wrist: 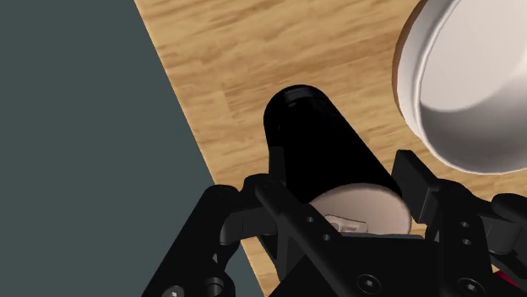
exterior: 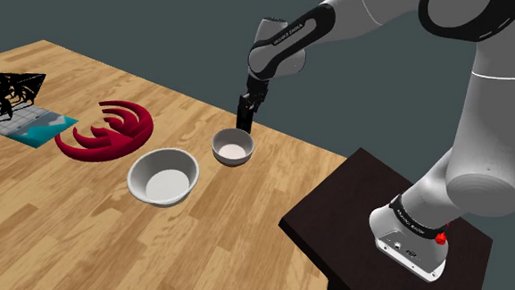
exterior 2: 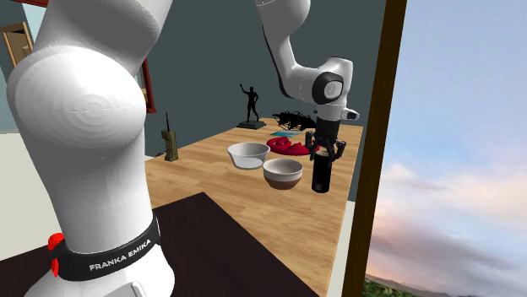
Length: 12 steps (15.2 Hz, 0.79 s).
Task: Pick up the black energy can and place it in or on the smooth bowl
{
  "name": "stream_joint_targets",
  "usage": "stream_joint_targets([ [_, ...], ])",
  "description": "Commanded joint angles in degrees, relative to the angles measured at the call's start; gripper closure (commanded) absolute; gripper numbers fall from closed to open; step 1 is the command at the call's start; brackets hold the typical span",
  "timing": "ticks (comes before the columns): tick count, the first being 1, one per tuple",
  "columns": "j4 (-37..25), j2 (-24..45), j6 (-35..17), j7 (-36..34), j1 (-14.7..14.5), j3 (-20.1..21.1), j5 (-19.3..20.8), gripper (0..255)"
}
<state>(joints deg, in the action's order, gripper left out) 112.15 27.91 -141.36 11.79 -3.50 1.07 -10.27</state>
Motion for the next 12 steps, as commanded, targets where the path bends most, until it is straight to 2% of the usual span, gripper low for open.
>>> stream_joint_targets([
  [1,0.00,-0.51,0.59,-0.12,-0.04,-0.03,0.07,255],
  [12,-0.80,-6.26,7.11,-1.32,-0.21,-0.44,0.92,255],
])
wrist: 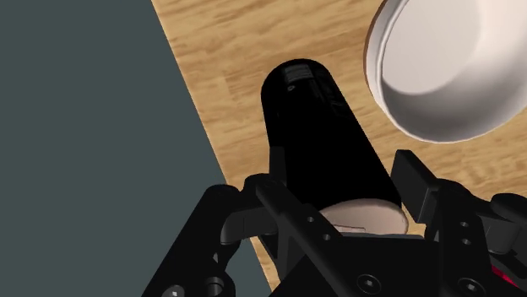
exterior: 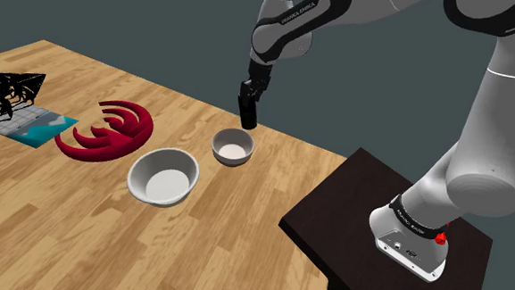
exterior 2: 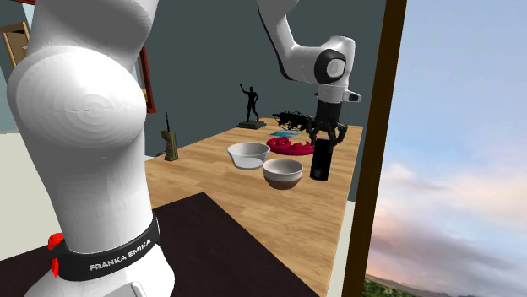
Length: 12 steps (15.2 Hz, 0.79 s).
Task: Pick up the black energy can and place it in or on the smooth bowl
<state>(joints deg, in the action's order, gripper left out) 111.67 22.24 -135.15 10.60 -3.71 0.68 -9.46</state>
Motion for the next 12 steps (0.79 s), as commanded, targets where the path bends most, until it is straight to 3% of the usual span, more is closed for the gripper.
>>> stream_joint_targets([
  [1,-0.47,-1.06,1.51,-0.24,-0.01,-0.08,0.18,255],
  [12,-2.93,-5.69,8.54,-1.38,-0.06,-0.35,0.94,255],
])
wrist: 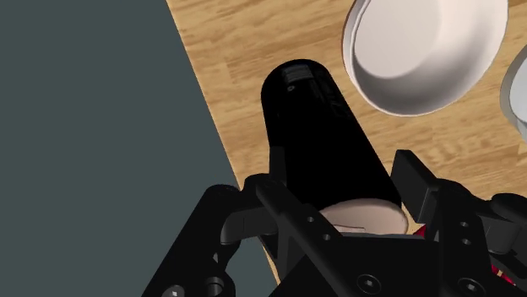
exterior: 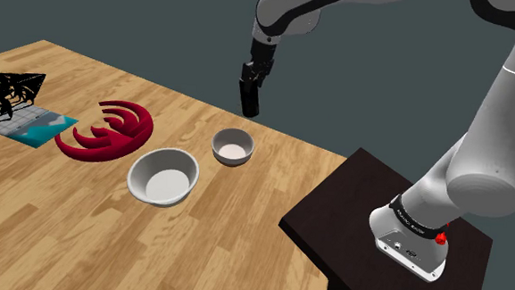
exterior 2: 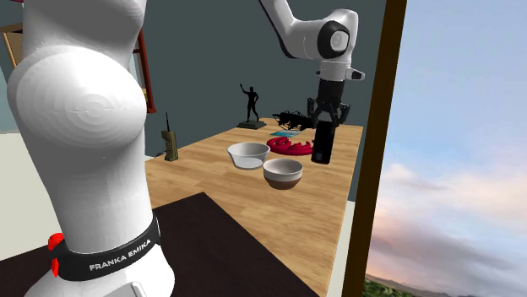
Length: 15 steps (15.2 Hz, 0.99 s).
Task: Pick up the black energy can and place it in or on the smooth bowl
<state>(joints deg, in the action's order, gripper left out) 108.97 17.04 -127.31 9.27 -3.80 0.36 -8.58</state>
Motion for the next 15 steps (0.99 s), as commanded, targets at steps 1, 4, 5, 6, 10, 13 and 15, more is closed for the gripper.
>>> stream_joint_targets([
  [1,-0.53,-0.85,1.36,-0.15,0.03,-0.05,0.12,255],
  [4,-1.50,-1.88,3.36,-0.44,0.03,-0.10,0.30,255],
  [5,-1.76,-2.15,3.88,-0.52,0.03,-0.12,0.35,255],
  [6,-1.57,-2.43,3.81,-1.83,-0.78,0.31,0.51,255],
  [10,-1.43,-3.11,3.73,-7.16,-4.02,2.05,1.21,255],
  [13,-2.03,-3.11,3.90,-11.21,-6.45,3.36,1.80,255],
  [15,-2.78,-2.87,4.11,-13.92,-8.07,4.22,2.23,255],
])
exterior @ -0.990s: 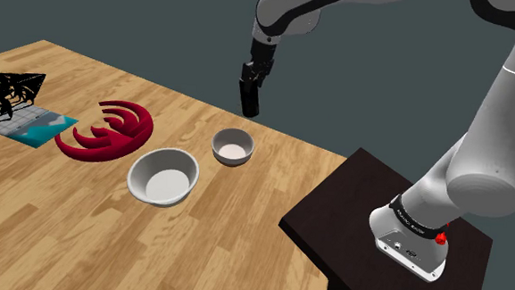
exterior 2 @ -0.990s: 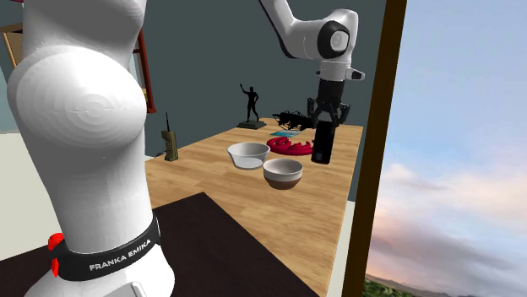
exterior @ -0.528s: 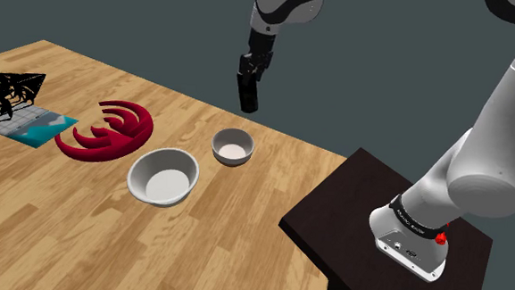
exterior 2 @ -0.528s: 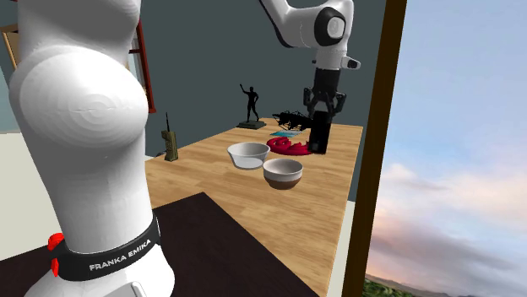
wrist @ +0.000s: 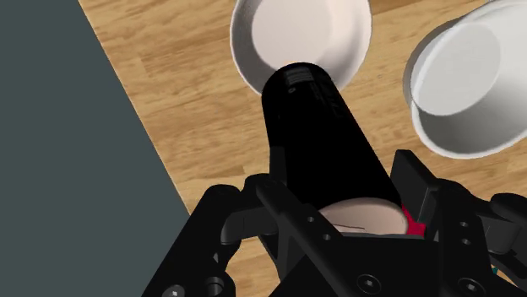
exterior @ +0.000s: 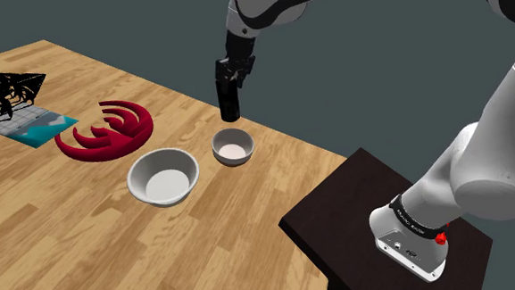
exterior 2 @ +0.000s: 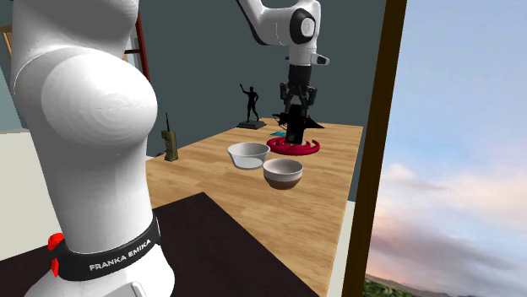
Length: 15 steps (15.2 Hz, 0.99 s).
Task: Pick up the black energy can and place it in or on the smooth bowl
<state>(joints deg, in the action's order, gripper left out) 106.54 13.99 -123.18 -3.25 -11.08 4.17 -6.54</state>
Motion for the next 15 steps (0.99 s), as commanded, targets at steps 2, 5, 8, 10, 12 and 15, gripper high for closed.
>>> stream_joint_targets([
  [2,-1.36,0.61,0.29,-4.10,-2.41,1.26,0.68,255],
  [5,-3.42,1.64,0.93,-8.17,-4.86,2.48,1.48,255],
  [8,-6.12,3.12,1.81,-12.19,-7.35,3.61,2.38,255],
  [10,-8.31,4.36,2.54,-14.84,-9.06,4.28,3.04,255],
  [12,-10.82,5.81,3.41,-17.44,-10.82,4.87,3.73,255],
  [15,-15.24,8.40,4.99,-21.25,-13.52,5.66,4.84,255],
])
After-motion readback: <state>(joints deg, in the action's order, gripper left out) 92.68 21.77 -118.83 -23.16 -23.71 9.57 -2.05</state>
